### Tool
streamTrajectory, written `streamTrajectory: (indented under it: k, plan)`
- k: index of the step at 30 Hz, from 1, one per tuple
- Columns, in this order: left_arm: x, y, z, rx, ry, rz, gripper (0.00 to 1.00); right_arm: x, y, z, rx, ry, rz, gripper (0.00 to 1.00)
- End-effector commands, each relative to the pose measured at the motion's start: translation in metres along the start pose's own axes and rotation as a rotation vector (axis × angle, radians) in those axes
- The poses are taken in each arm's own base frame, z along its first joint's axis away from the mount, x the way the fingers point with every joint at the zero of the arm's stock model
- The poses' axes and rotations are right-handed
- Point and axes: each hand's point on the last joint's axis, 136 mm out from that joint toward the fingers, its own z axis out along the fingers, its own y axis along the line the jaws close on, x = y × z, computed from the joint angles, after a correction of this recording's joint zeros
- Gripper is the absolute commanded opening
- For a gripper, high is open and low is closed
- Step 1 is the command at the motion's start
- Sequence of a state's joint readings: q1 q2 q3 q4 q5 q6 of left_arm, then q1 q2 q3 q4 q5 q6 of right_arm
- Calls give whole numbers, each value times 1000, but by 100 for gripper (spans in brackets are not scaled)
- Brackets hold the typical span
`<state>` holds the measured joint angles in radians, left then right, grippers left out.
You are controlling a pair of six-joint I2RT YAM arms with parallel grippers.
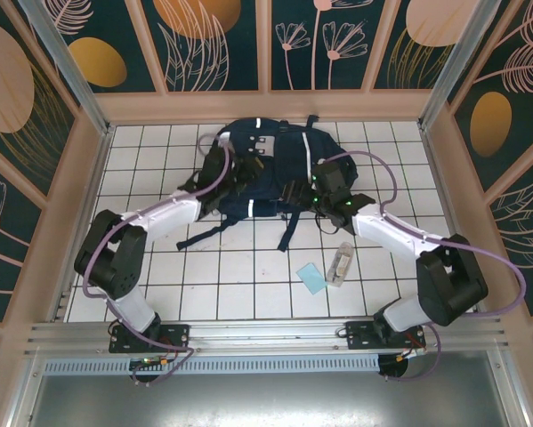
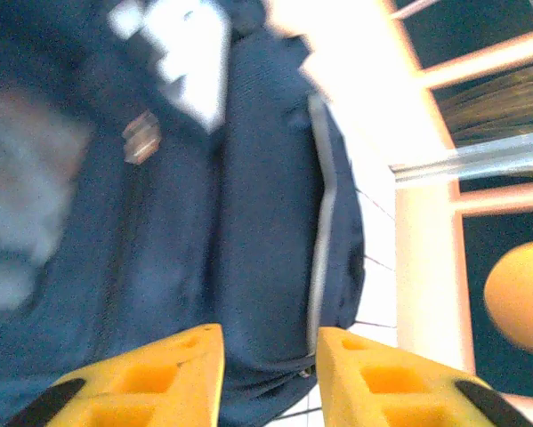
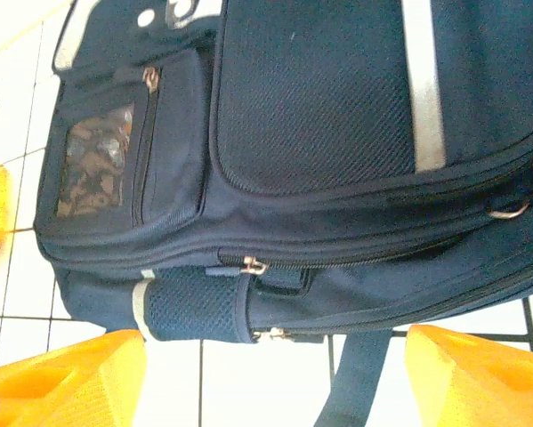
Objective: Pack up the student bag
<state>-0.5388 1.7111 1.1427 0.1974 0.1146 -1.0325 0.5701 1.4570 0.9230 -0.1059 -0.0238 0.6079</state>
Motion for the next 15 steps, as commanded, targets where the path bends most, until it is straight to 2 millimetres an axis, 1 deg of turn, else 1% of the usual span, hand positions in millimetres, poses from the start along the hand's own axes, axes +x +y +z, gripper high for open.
streamTrajectory:
  k: [1, 2, 4, 6, 8, 12, 13, 14, 15]
  plan:
    - [12, 27, -3, -156, 127, 407, 41, -6, 11, 3, -30, -8, -16, 77]
    - [17, 30, 0, -158, 167, 472, 45, -6, 12, 4, -30, -6, -17, 77]
    - [26, 39, 6, -182, 243, 565, 48, -7, 13, 5, -32, -6, -19, 77]
    - [28, 52, 12, -232, 285, 634, 49, -8, 13, 5, -28, -6, -21, 77]
    - [30, 59, 20, -255, 313, 675, 51, -9, 13, 5, -24, -10, -24, 77]
    - [28, 59, 39, -260, 327, 687, 54, -8, 10, 4, -4, -6, -28, 77]
    - [26, 60, 45, -278, 323, 687, 55, -9, 9, 3, -3, -7, -28, 77]
    - [24, 61, 50, -304, 319, 689, 58, -8, 8, 3, 3, -5, -28, 77]
    - [26, 60, 55, -314, 327, 700, 58, -7, 7, 3, 4, -4, -26, 77]
